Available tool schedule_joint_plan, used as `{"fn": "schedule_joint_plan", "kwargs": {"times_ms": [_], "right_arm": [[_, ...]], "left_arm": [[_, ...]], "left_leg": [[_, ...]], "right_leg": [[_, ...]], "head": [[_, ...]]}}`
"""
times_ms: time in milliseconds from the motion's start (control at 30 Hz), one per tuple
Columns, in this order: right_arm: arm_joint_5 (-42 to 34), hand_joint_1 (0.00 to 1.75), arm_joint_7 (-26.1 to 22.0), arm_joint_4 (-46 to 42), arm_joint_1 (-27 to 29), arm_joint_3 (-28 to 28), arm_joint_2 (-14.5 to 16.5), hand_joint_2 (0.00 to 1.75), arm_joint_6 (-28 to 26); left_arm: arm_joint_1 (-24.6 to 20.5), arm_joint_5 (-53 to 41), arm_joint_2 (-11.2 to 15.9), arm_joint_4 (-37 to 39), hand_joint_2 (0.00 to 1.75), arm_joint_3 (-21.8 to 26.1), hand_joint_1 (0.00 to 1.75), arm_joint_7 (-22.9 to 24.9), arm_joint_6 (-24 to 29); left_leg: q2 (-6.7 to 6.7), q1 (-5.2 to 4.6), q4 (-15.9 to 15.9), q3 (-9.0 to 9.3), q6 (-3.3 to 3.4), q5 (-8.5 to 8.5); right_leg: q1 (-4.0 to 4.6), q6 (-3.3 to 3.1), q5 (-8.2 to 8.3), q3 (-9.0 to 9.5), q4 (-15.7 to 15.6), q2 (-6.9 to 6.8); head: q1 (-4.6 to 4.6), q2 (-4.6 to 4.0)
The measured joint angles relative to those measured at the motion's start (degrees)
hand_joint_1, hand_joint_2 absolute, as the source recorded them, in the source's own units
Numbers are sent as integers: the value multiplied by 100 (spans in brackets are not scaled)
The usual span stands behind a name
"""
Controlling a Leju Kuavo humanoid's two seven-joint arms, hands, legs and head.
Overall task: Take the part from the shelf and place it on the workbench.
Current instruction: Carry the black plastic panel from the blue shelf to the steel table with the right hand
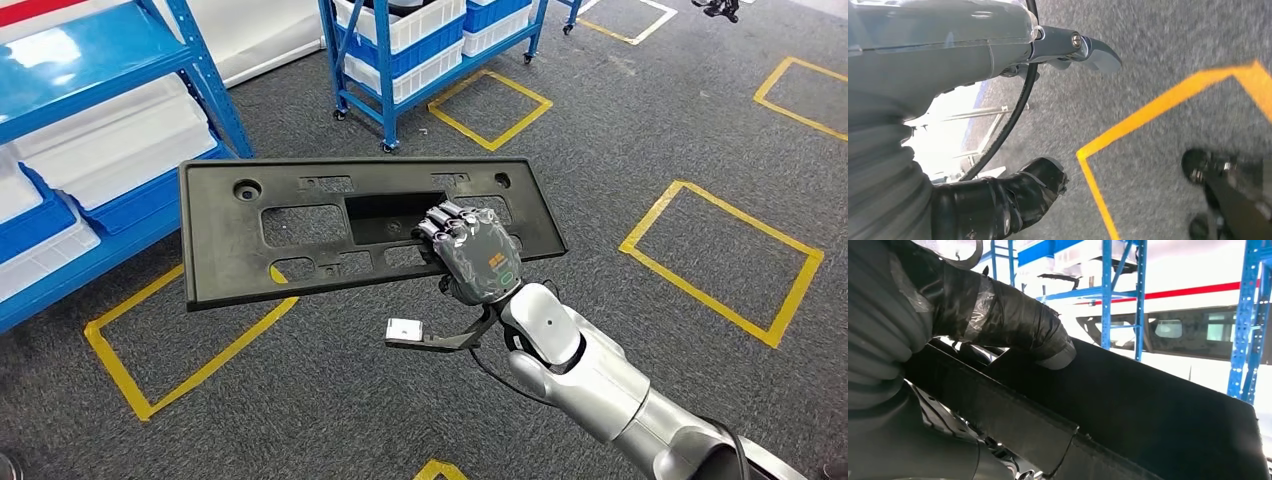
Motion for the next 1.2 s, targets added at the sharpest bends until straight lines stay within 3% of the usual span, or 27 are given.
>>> {"fn": "schedule_joint_plan", "kwargs": {"times_ms": [67,100,167,200,233,267,333,400,467,500,567,633,700,733,767,800,867,933,1000,1067,1133,1200], "right_arm": [[2,175,7,8,-51,49,58,175,-1],[3,175,11,16,-73,71,93,175,-1],[-5,175,20,41,-92,115,142,175,0],[-12,175,25,52,-92,136,160,175,1],[-19,175,29,62,-92,156,169,175,2],[-23,175,34,69,-92,175,175,175,2],[-31,175,49,74,-93,203,179,175,2],[-39,175,74,74,-92,224,189,175,1],[-48,175,89,72,-73,237,194,175,-1],[-51,175,92,68,-54,239,192,175,-2],[-41,175,109,52,-26,241,188,175,-9],[-15,175,137,31,13,250,191,175,-16],[-3,175,164,9,93,259,194,175,-19],[-3,175,175,-1,133,261,195,175,-20],[-3,175,185,-10,164,259,191,175,-21],[-4,175,196,-30,184,253,182,175,-23],[-14,175,213,-94,209,229,155,175,-32],[-29,175,205,-180,253,169,101,175,-39],[-44,175,186,-263,307,87,30,175,-38],[-61,175,179,-339,330,22,-24,175,-37],[-67,175,185,-391,345,-10,-53,175,-25],[-37,175,199,-434,392,-17,-89,175,-9]], "left_arm": [[4,-1,7,17,175,13,0,10,1],[15,-1,10,27,175,19,0,14,2],[32,1,15,40,175,30,0,19,21],[36,2,20,42,175,36,0,19,34],[39,3,26,43,175,41,0,9,46],[42,2,34,43,175,44,0,-14,53],[48,-3,49,44,175,45,0,-89,52],[42,-13,62,51,175,44,0,-171,45],[26,-35,69,59,175,35,0,-235,29],[22,-50,72,63,175,27,0,-254,16],[31,-85,73,69,175,7,0,-275,-4],[49,-122,73,73,175,-8,0,-275,-11],[53,-165,73,76,175,-26,0,-254,-12],[50,-192,73,76,175,-42,0,-238,-9],[48,-214,73,77,175,-62,0,-219,-5],[46,-230,73,78,175,-86,0,-198,-3],[49,-242,73,79,175,-124,0,-155,-9],[41,-256,73,80,175,-139,0,-113,-25],[24,-280,73,82,175,-142,0,-87,-43],[25,-300,73,89,175,-144,0,-72,-58],[40,-314,74,97,175,-145,0,-55,-74],[52,-330,79,101,175,-147,0,-39,-95]], "left_leg": [[-224,30,338,-144,-41,-248],[-364,39,692,-304,-49,-444],[-475,43,1442,-672,-54,-742],[-492,41,1625,-776,-49,-746],[-504,40,1567,-772,-36,-626],[-531,39,1311,-675,-16,-423],[-750,45,547,-365,41,-32],[-944,44,137,-192,81,81],[-890,35,76,-153,115,77],[-824,39,36,-129,145,98],[-673,55,-51,-73,217,138],[-530,40,-77,-51,260,140],[-396,31,-73,-48,268,124],[-331,30,-69,-43,263,113],[-271,30,-60,-34,251,98],[-214,30,-47,-22,231,76],[-118,4,-6,-3,168,19],[-38,-21,10,16,104,-18],[8,-10,6,43,50,-48],[-148,14,212,-20,7,-224],[-394,31,878,-314,-11,-597],[-487,33,1548,-653,-16,-822]], "right_leg": [[-22,-85,26,10,-36,94],[-16,-113,30,7,-40,141],[8,-148,31,0,-36,256],[21,-151,30,1,-29,327],[29,-152,29,2,-19,401],[34,-150,26,4,-7,475],[41,-130,17,-7,23,608],[27,-74,23,-54,45,720],[2,10,57,-87,25,837],[2,43,54,-94,34,806],[24,83,-111,-210,285,531],[12,111,-452,-517,922,251],[-17,143,-632,-788,1472,198],[-30,155,-578,-795,1492,186],[-39,160,-433,-689,1296,159],[-42,156,-238,-482,918,80],[6,111,-10,-125,245,-116],[63,49,2,-35,41,-157],[57,-15,19,-33,14,-47],[26,-95,48,-5,-37,55],[18,-154,63,7,-60,173],[36,-172,61,6,-53,306]], "head": [[-2,1],[-2,1],[-2,0],[-2,0],[-2,0],[-2,0],[0,0],[0,1],[-1,2],[1,2],[7,2],[14,2],[14,2],[14,2],[14,2],[15,2],[14,2],[12,2],[11,2],[11,2],[10,2],[9,2]]}}
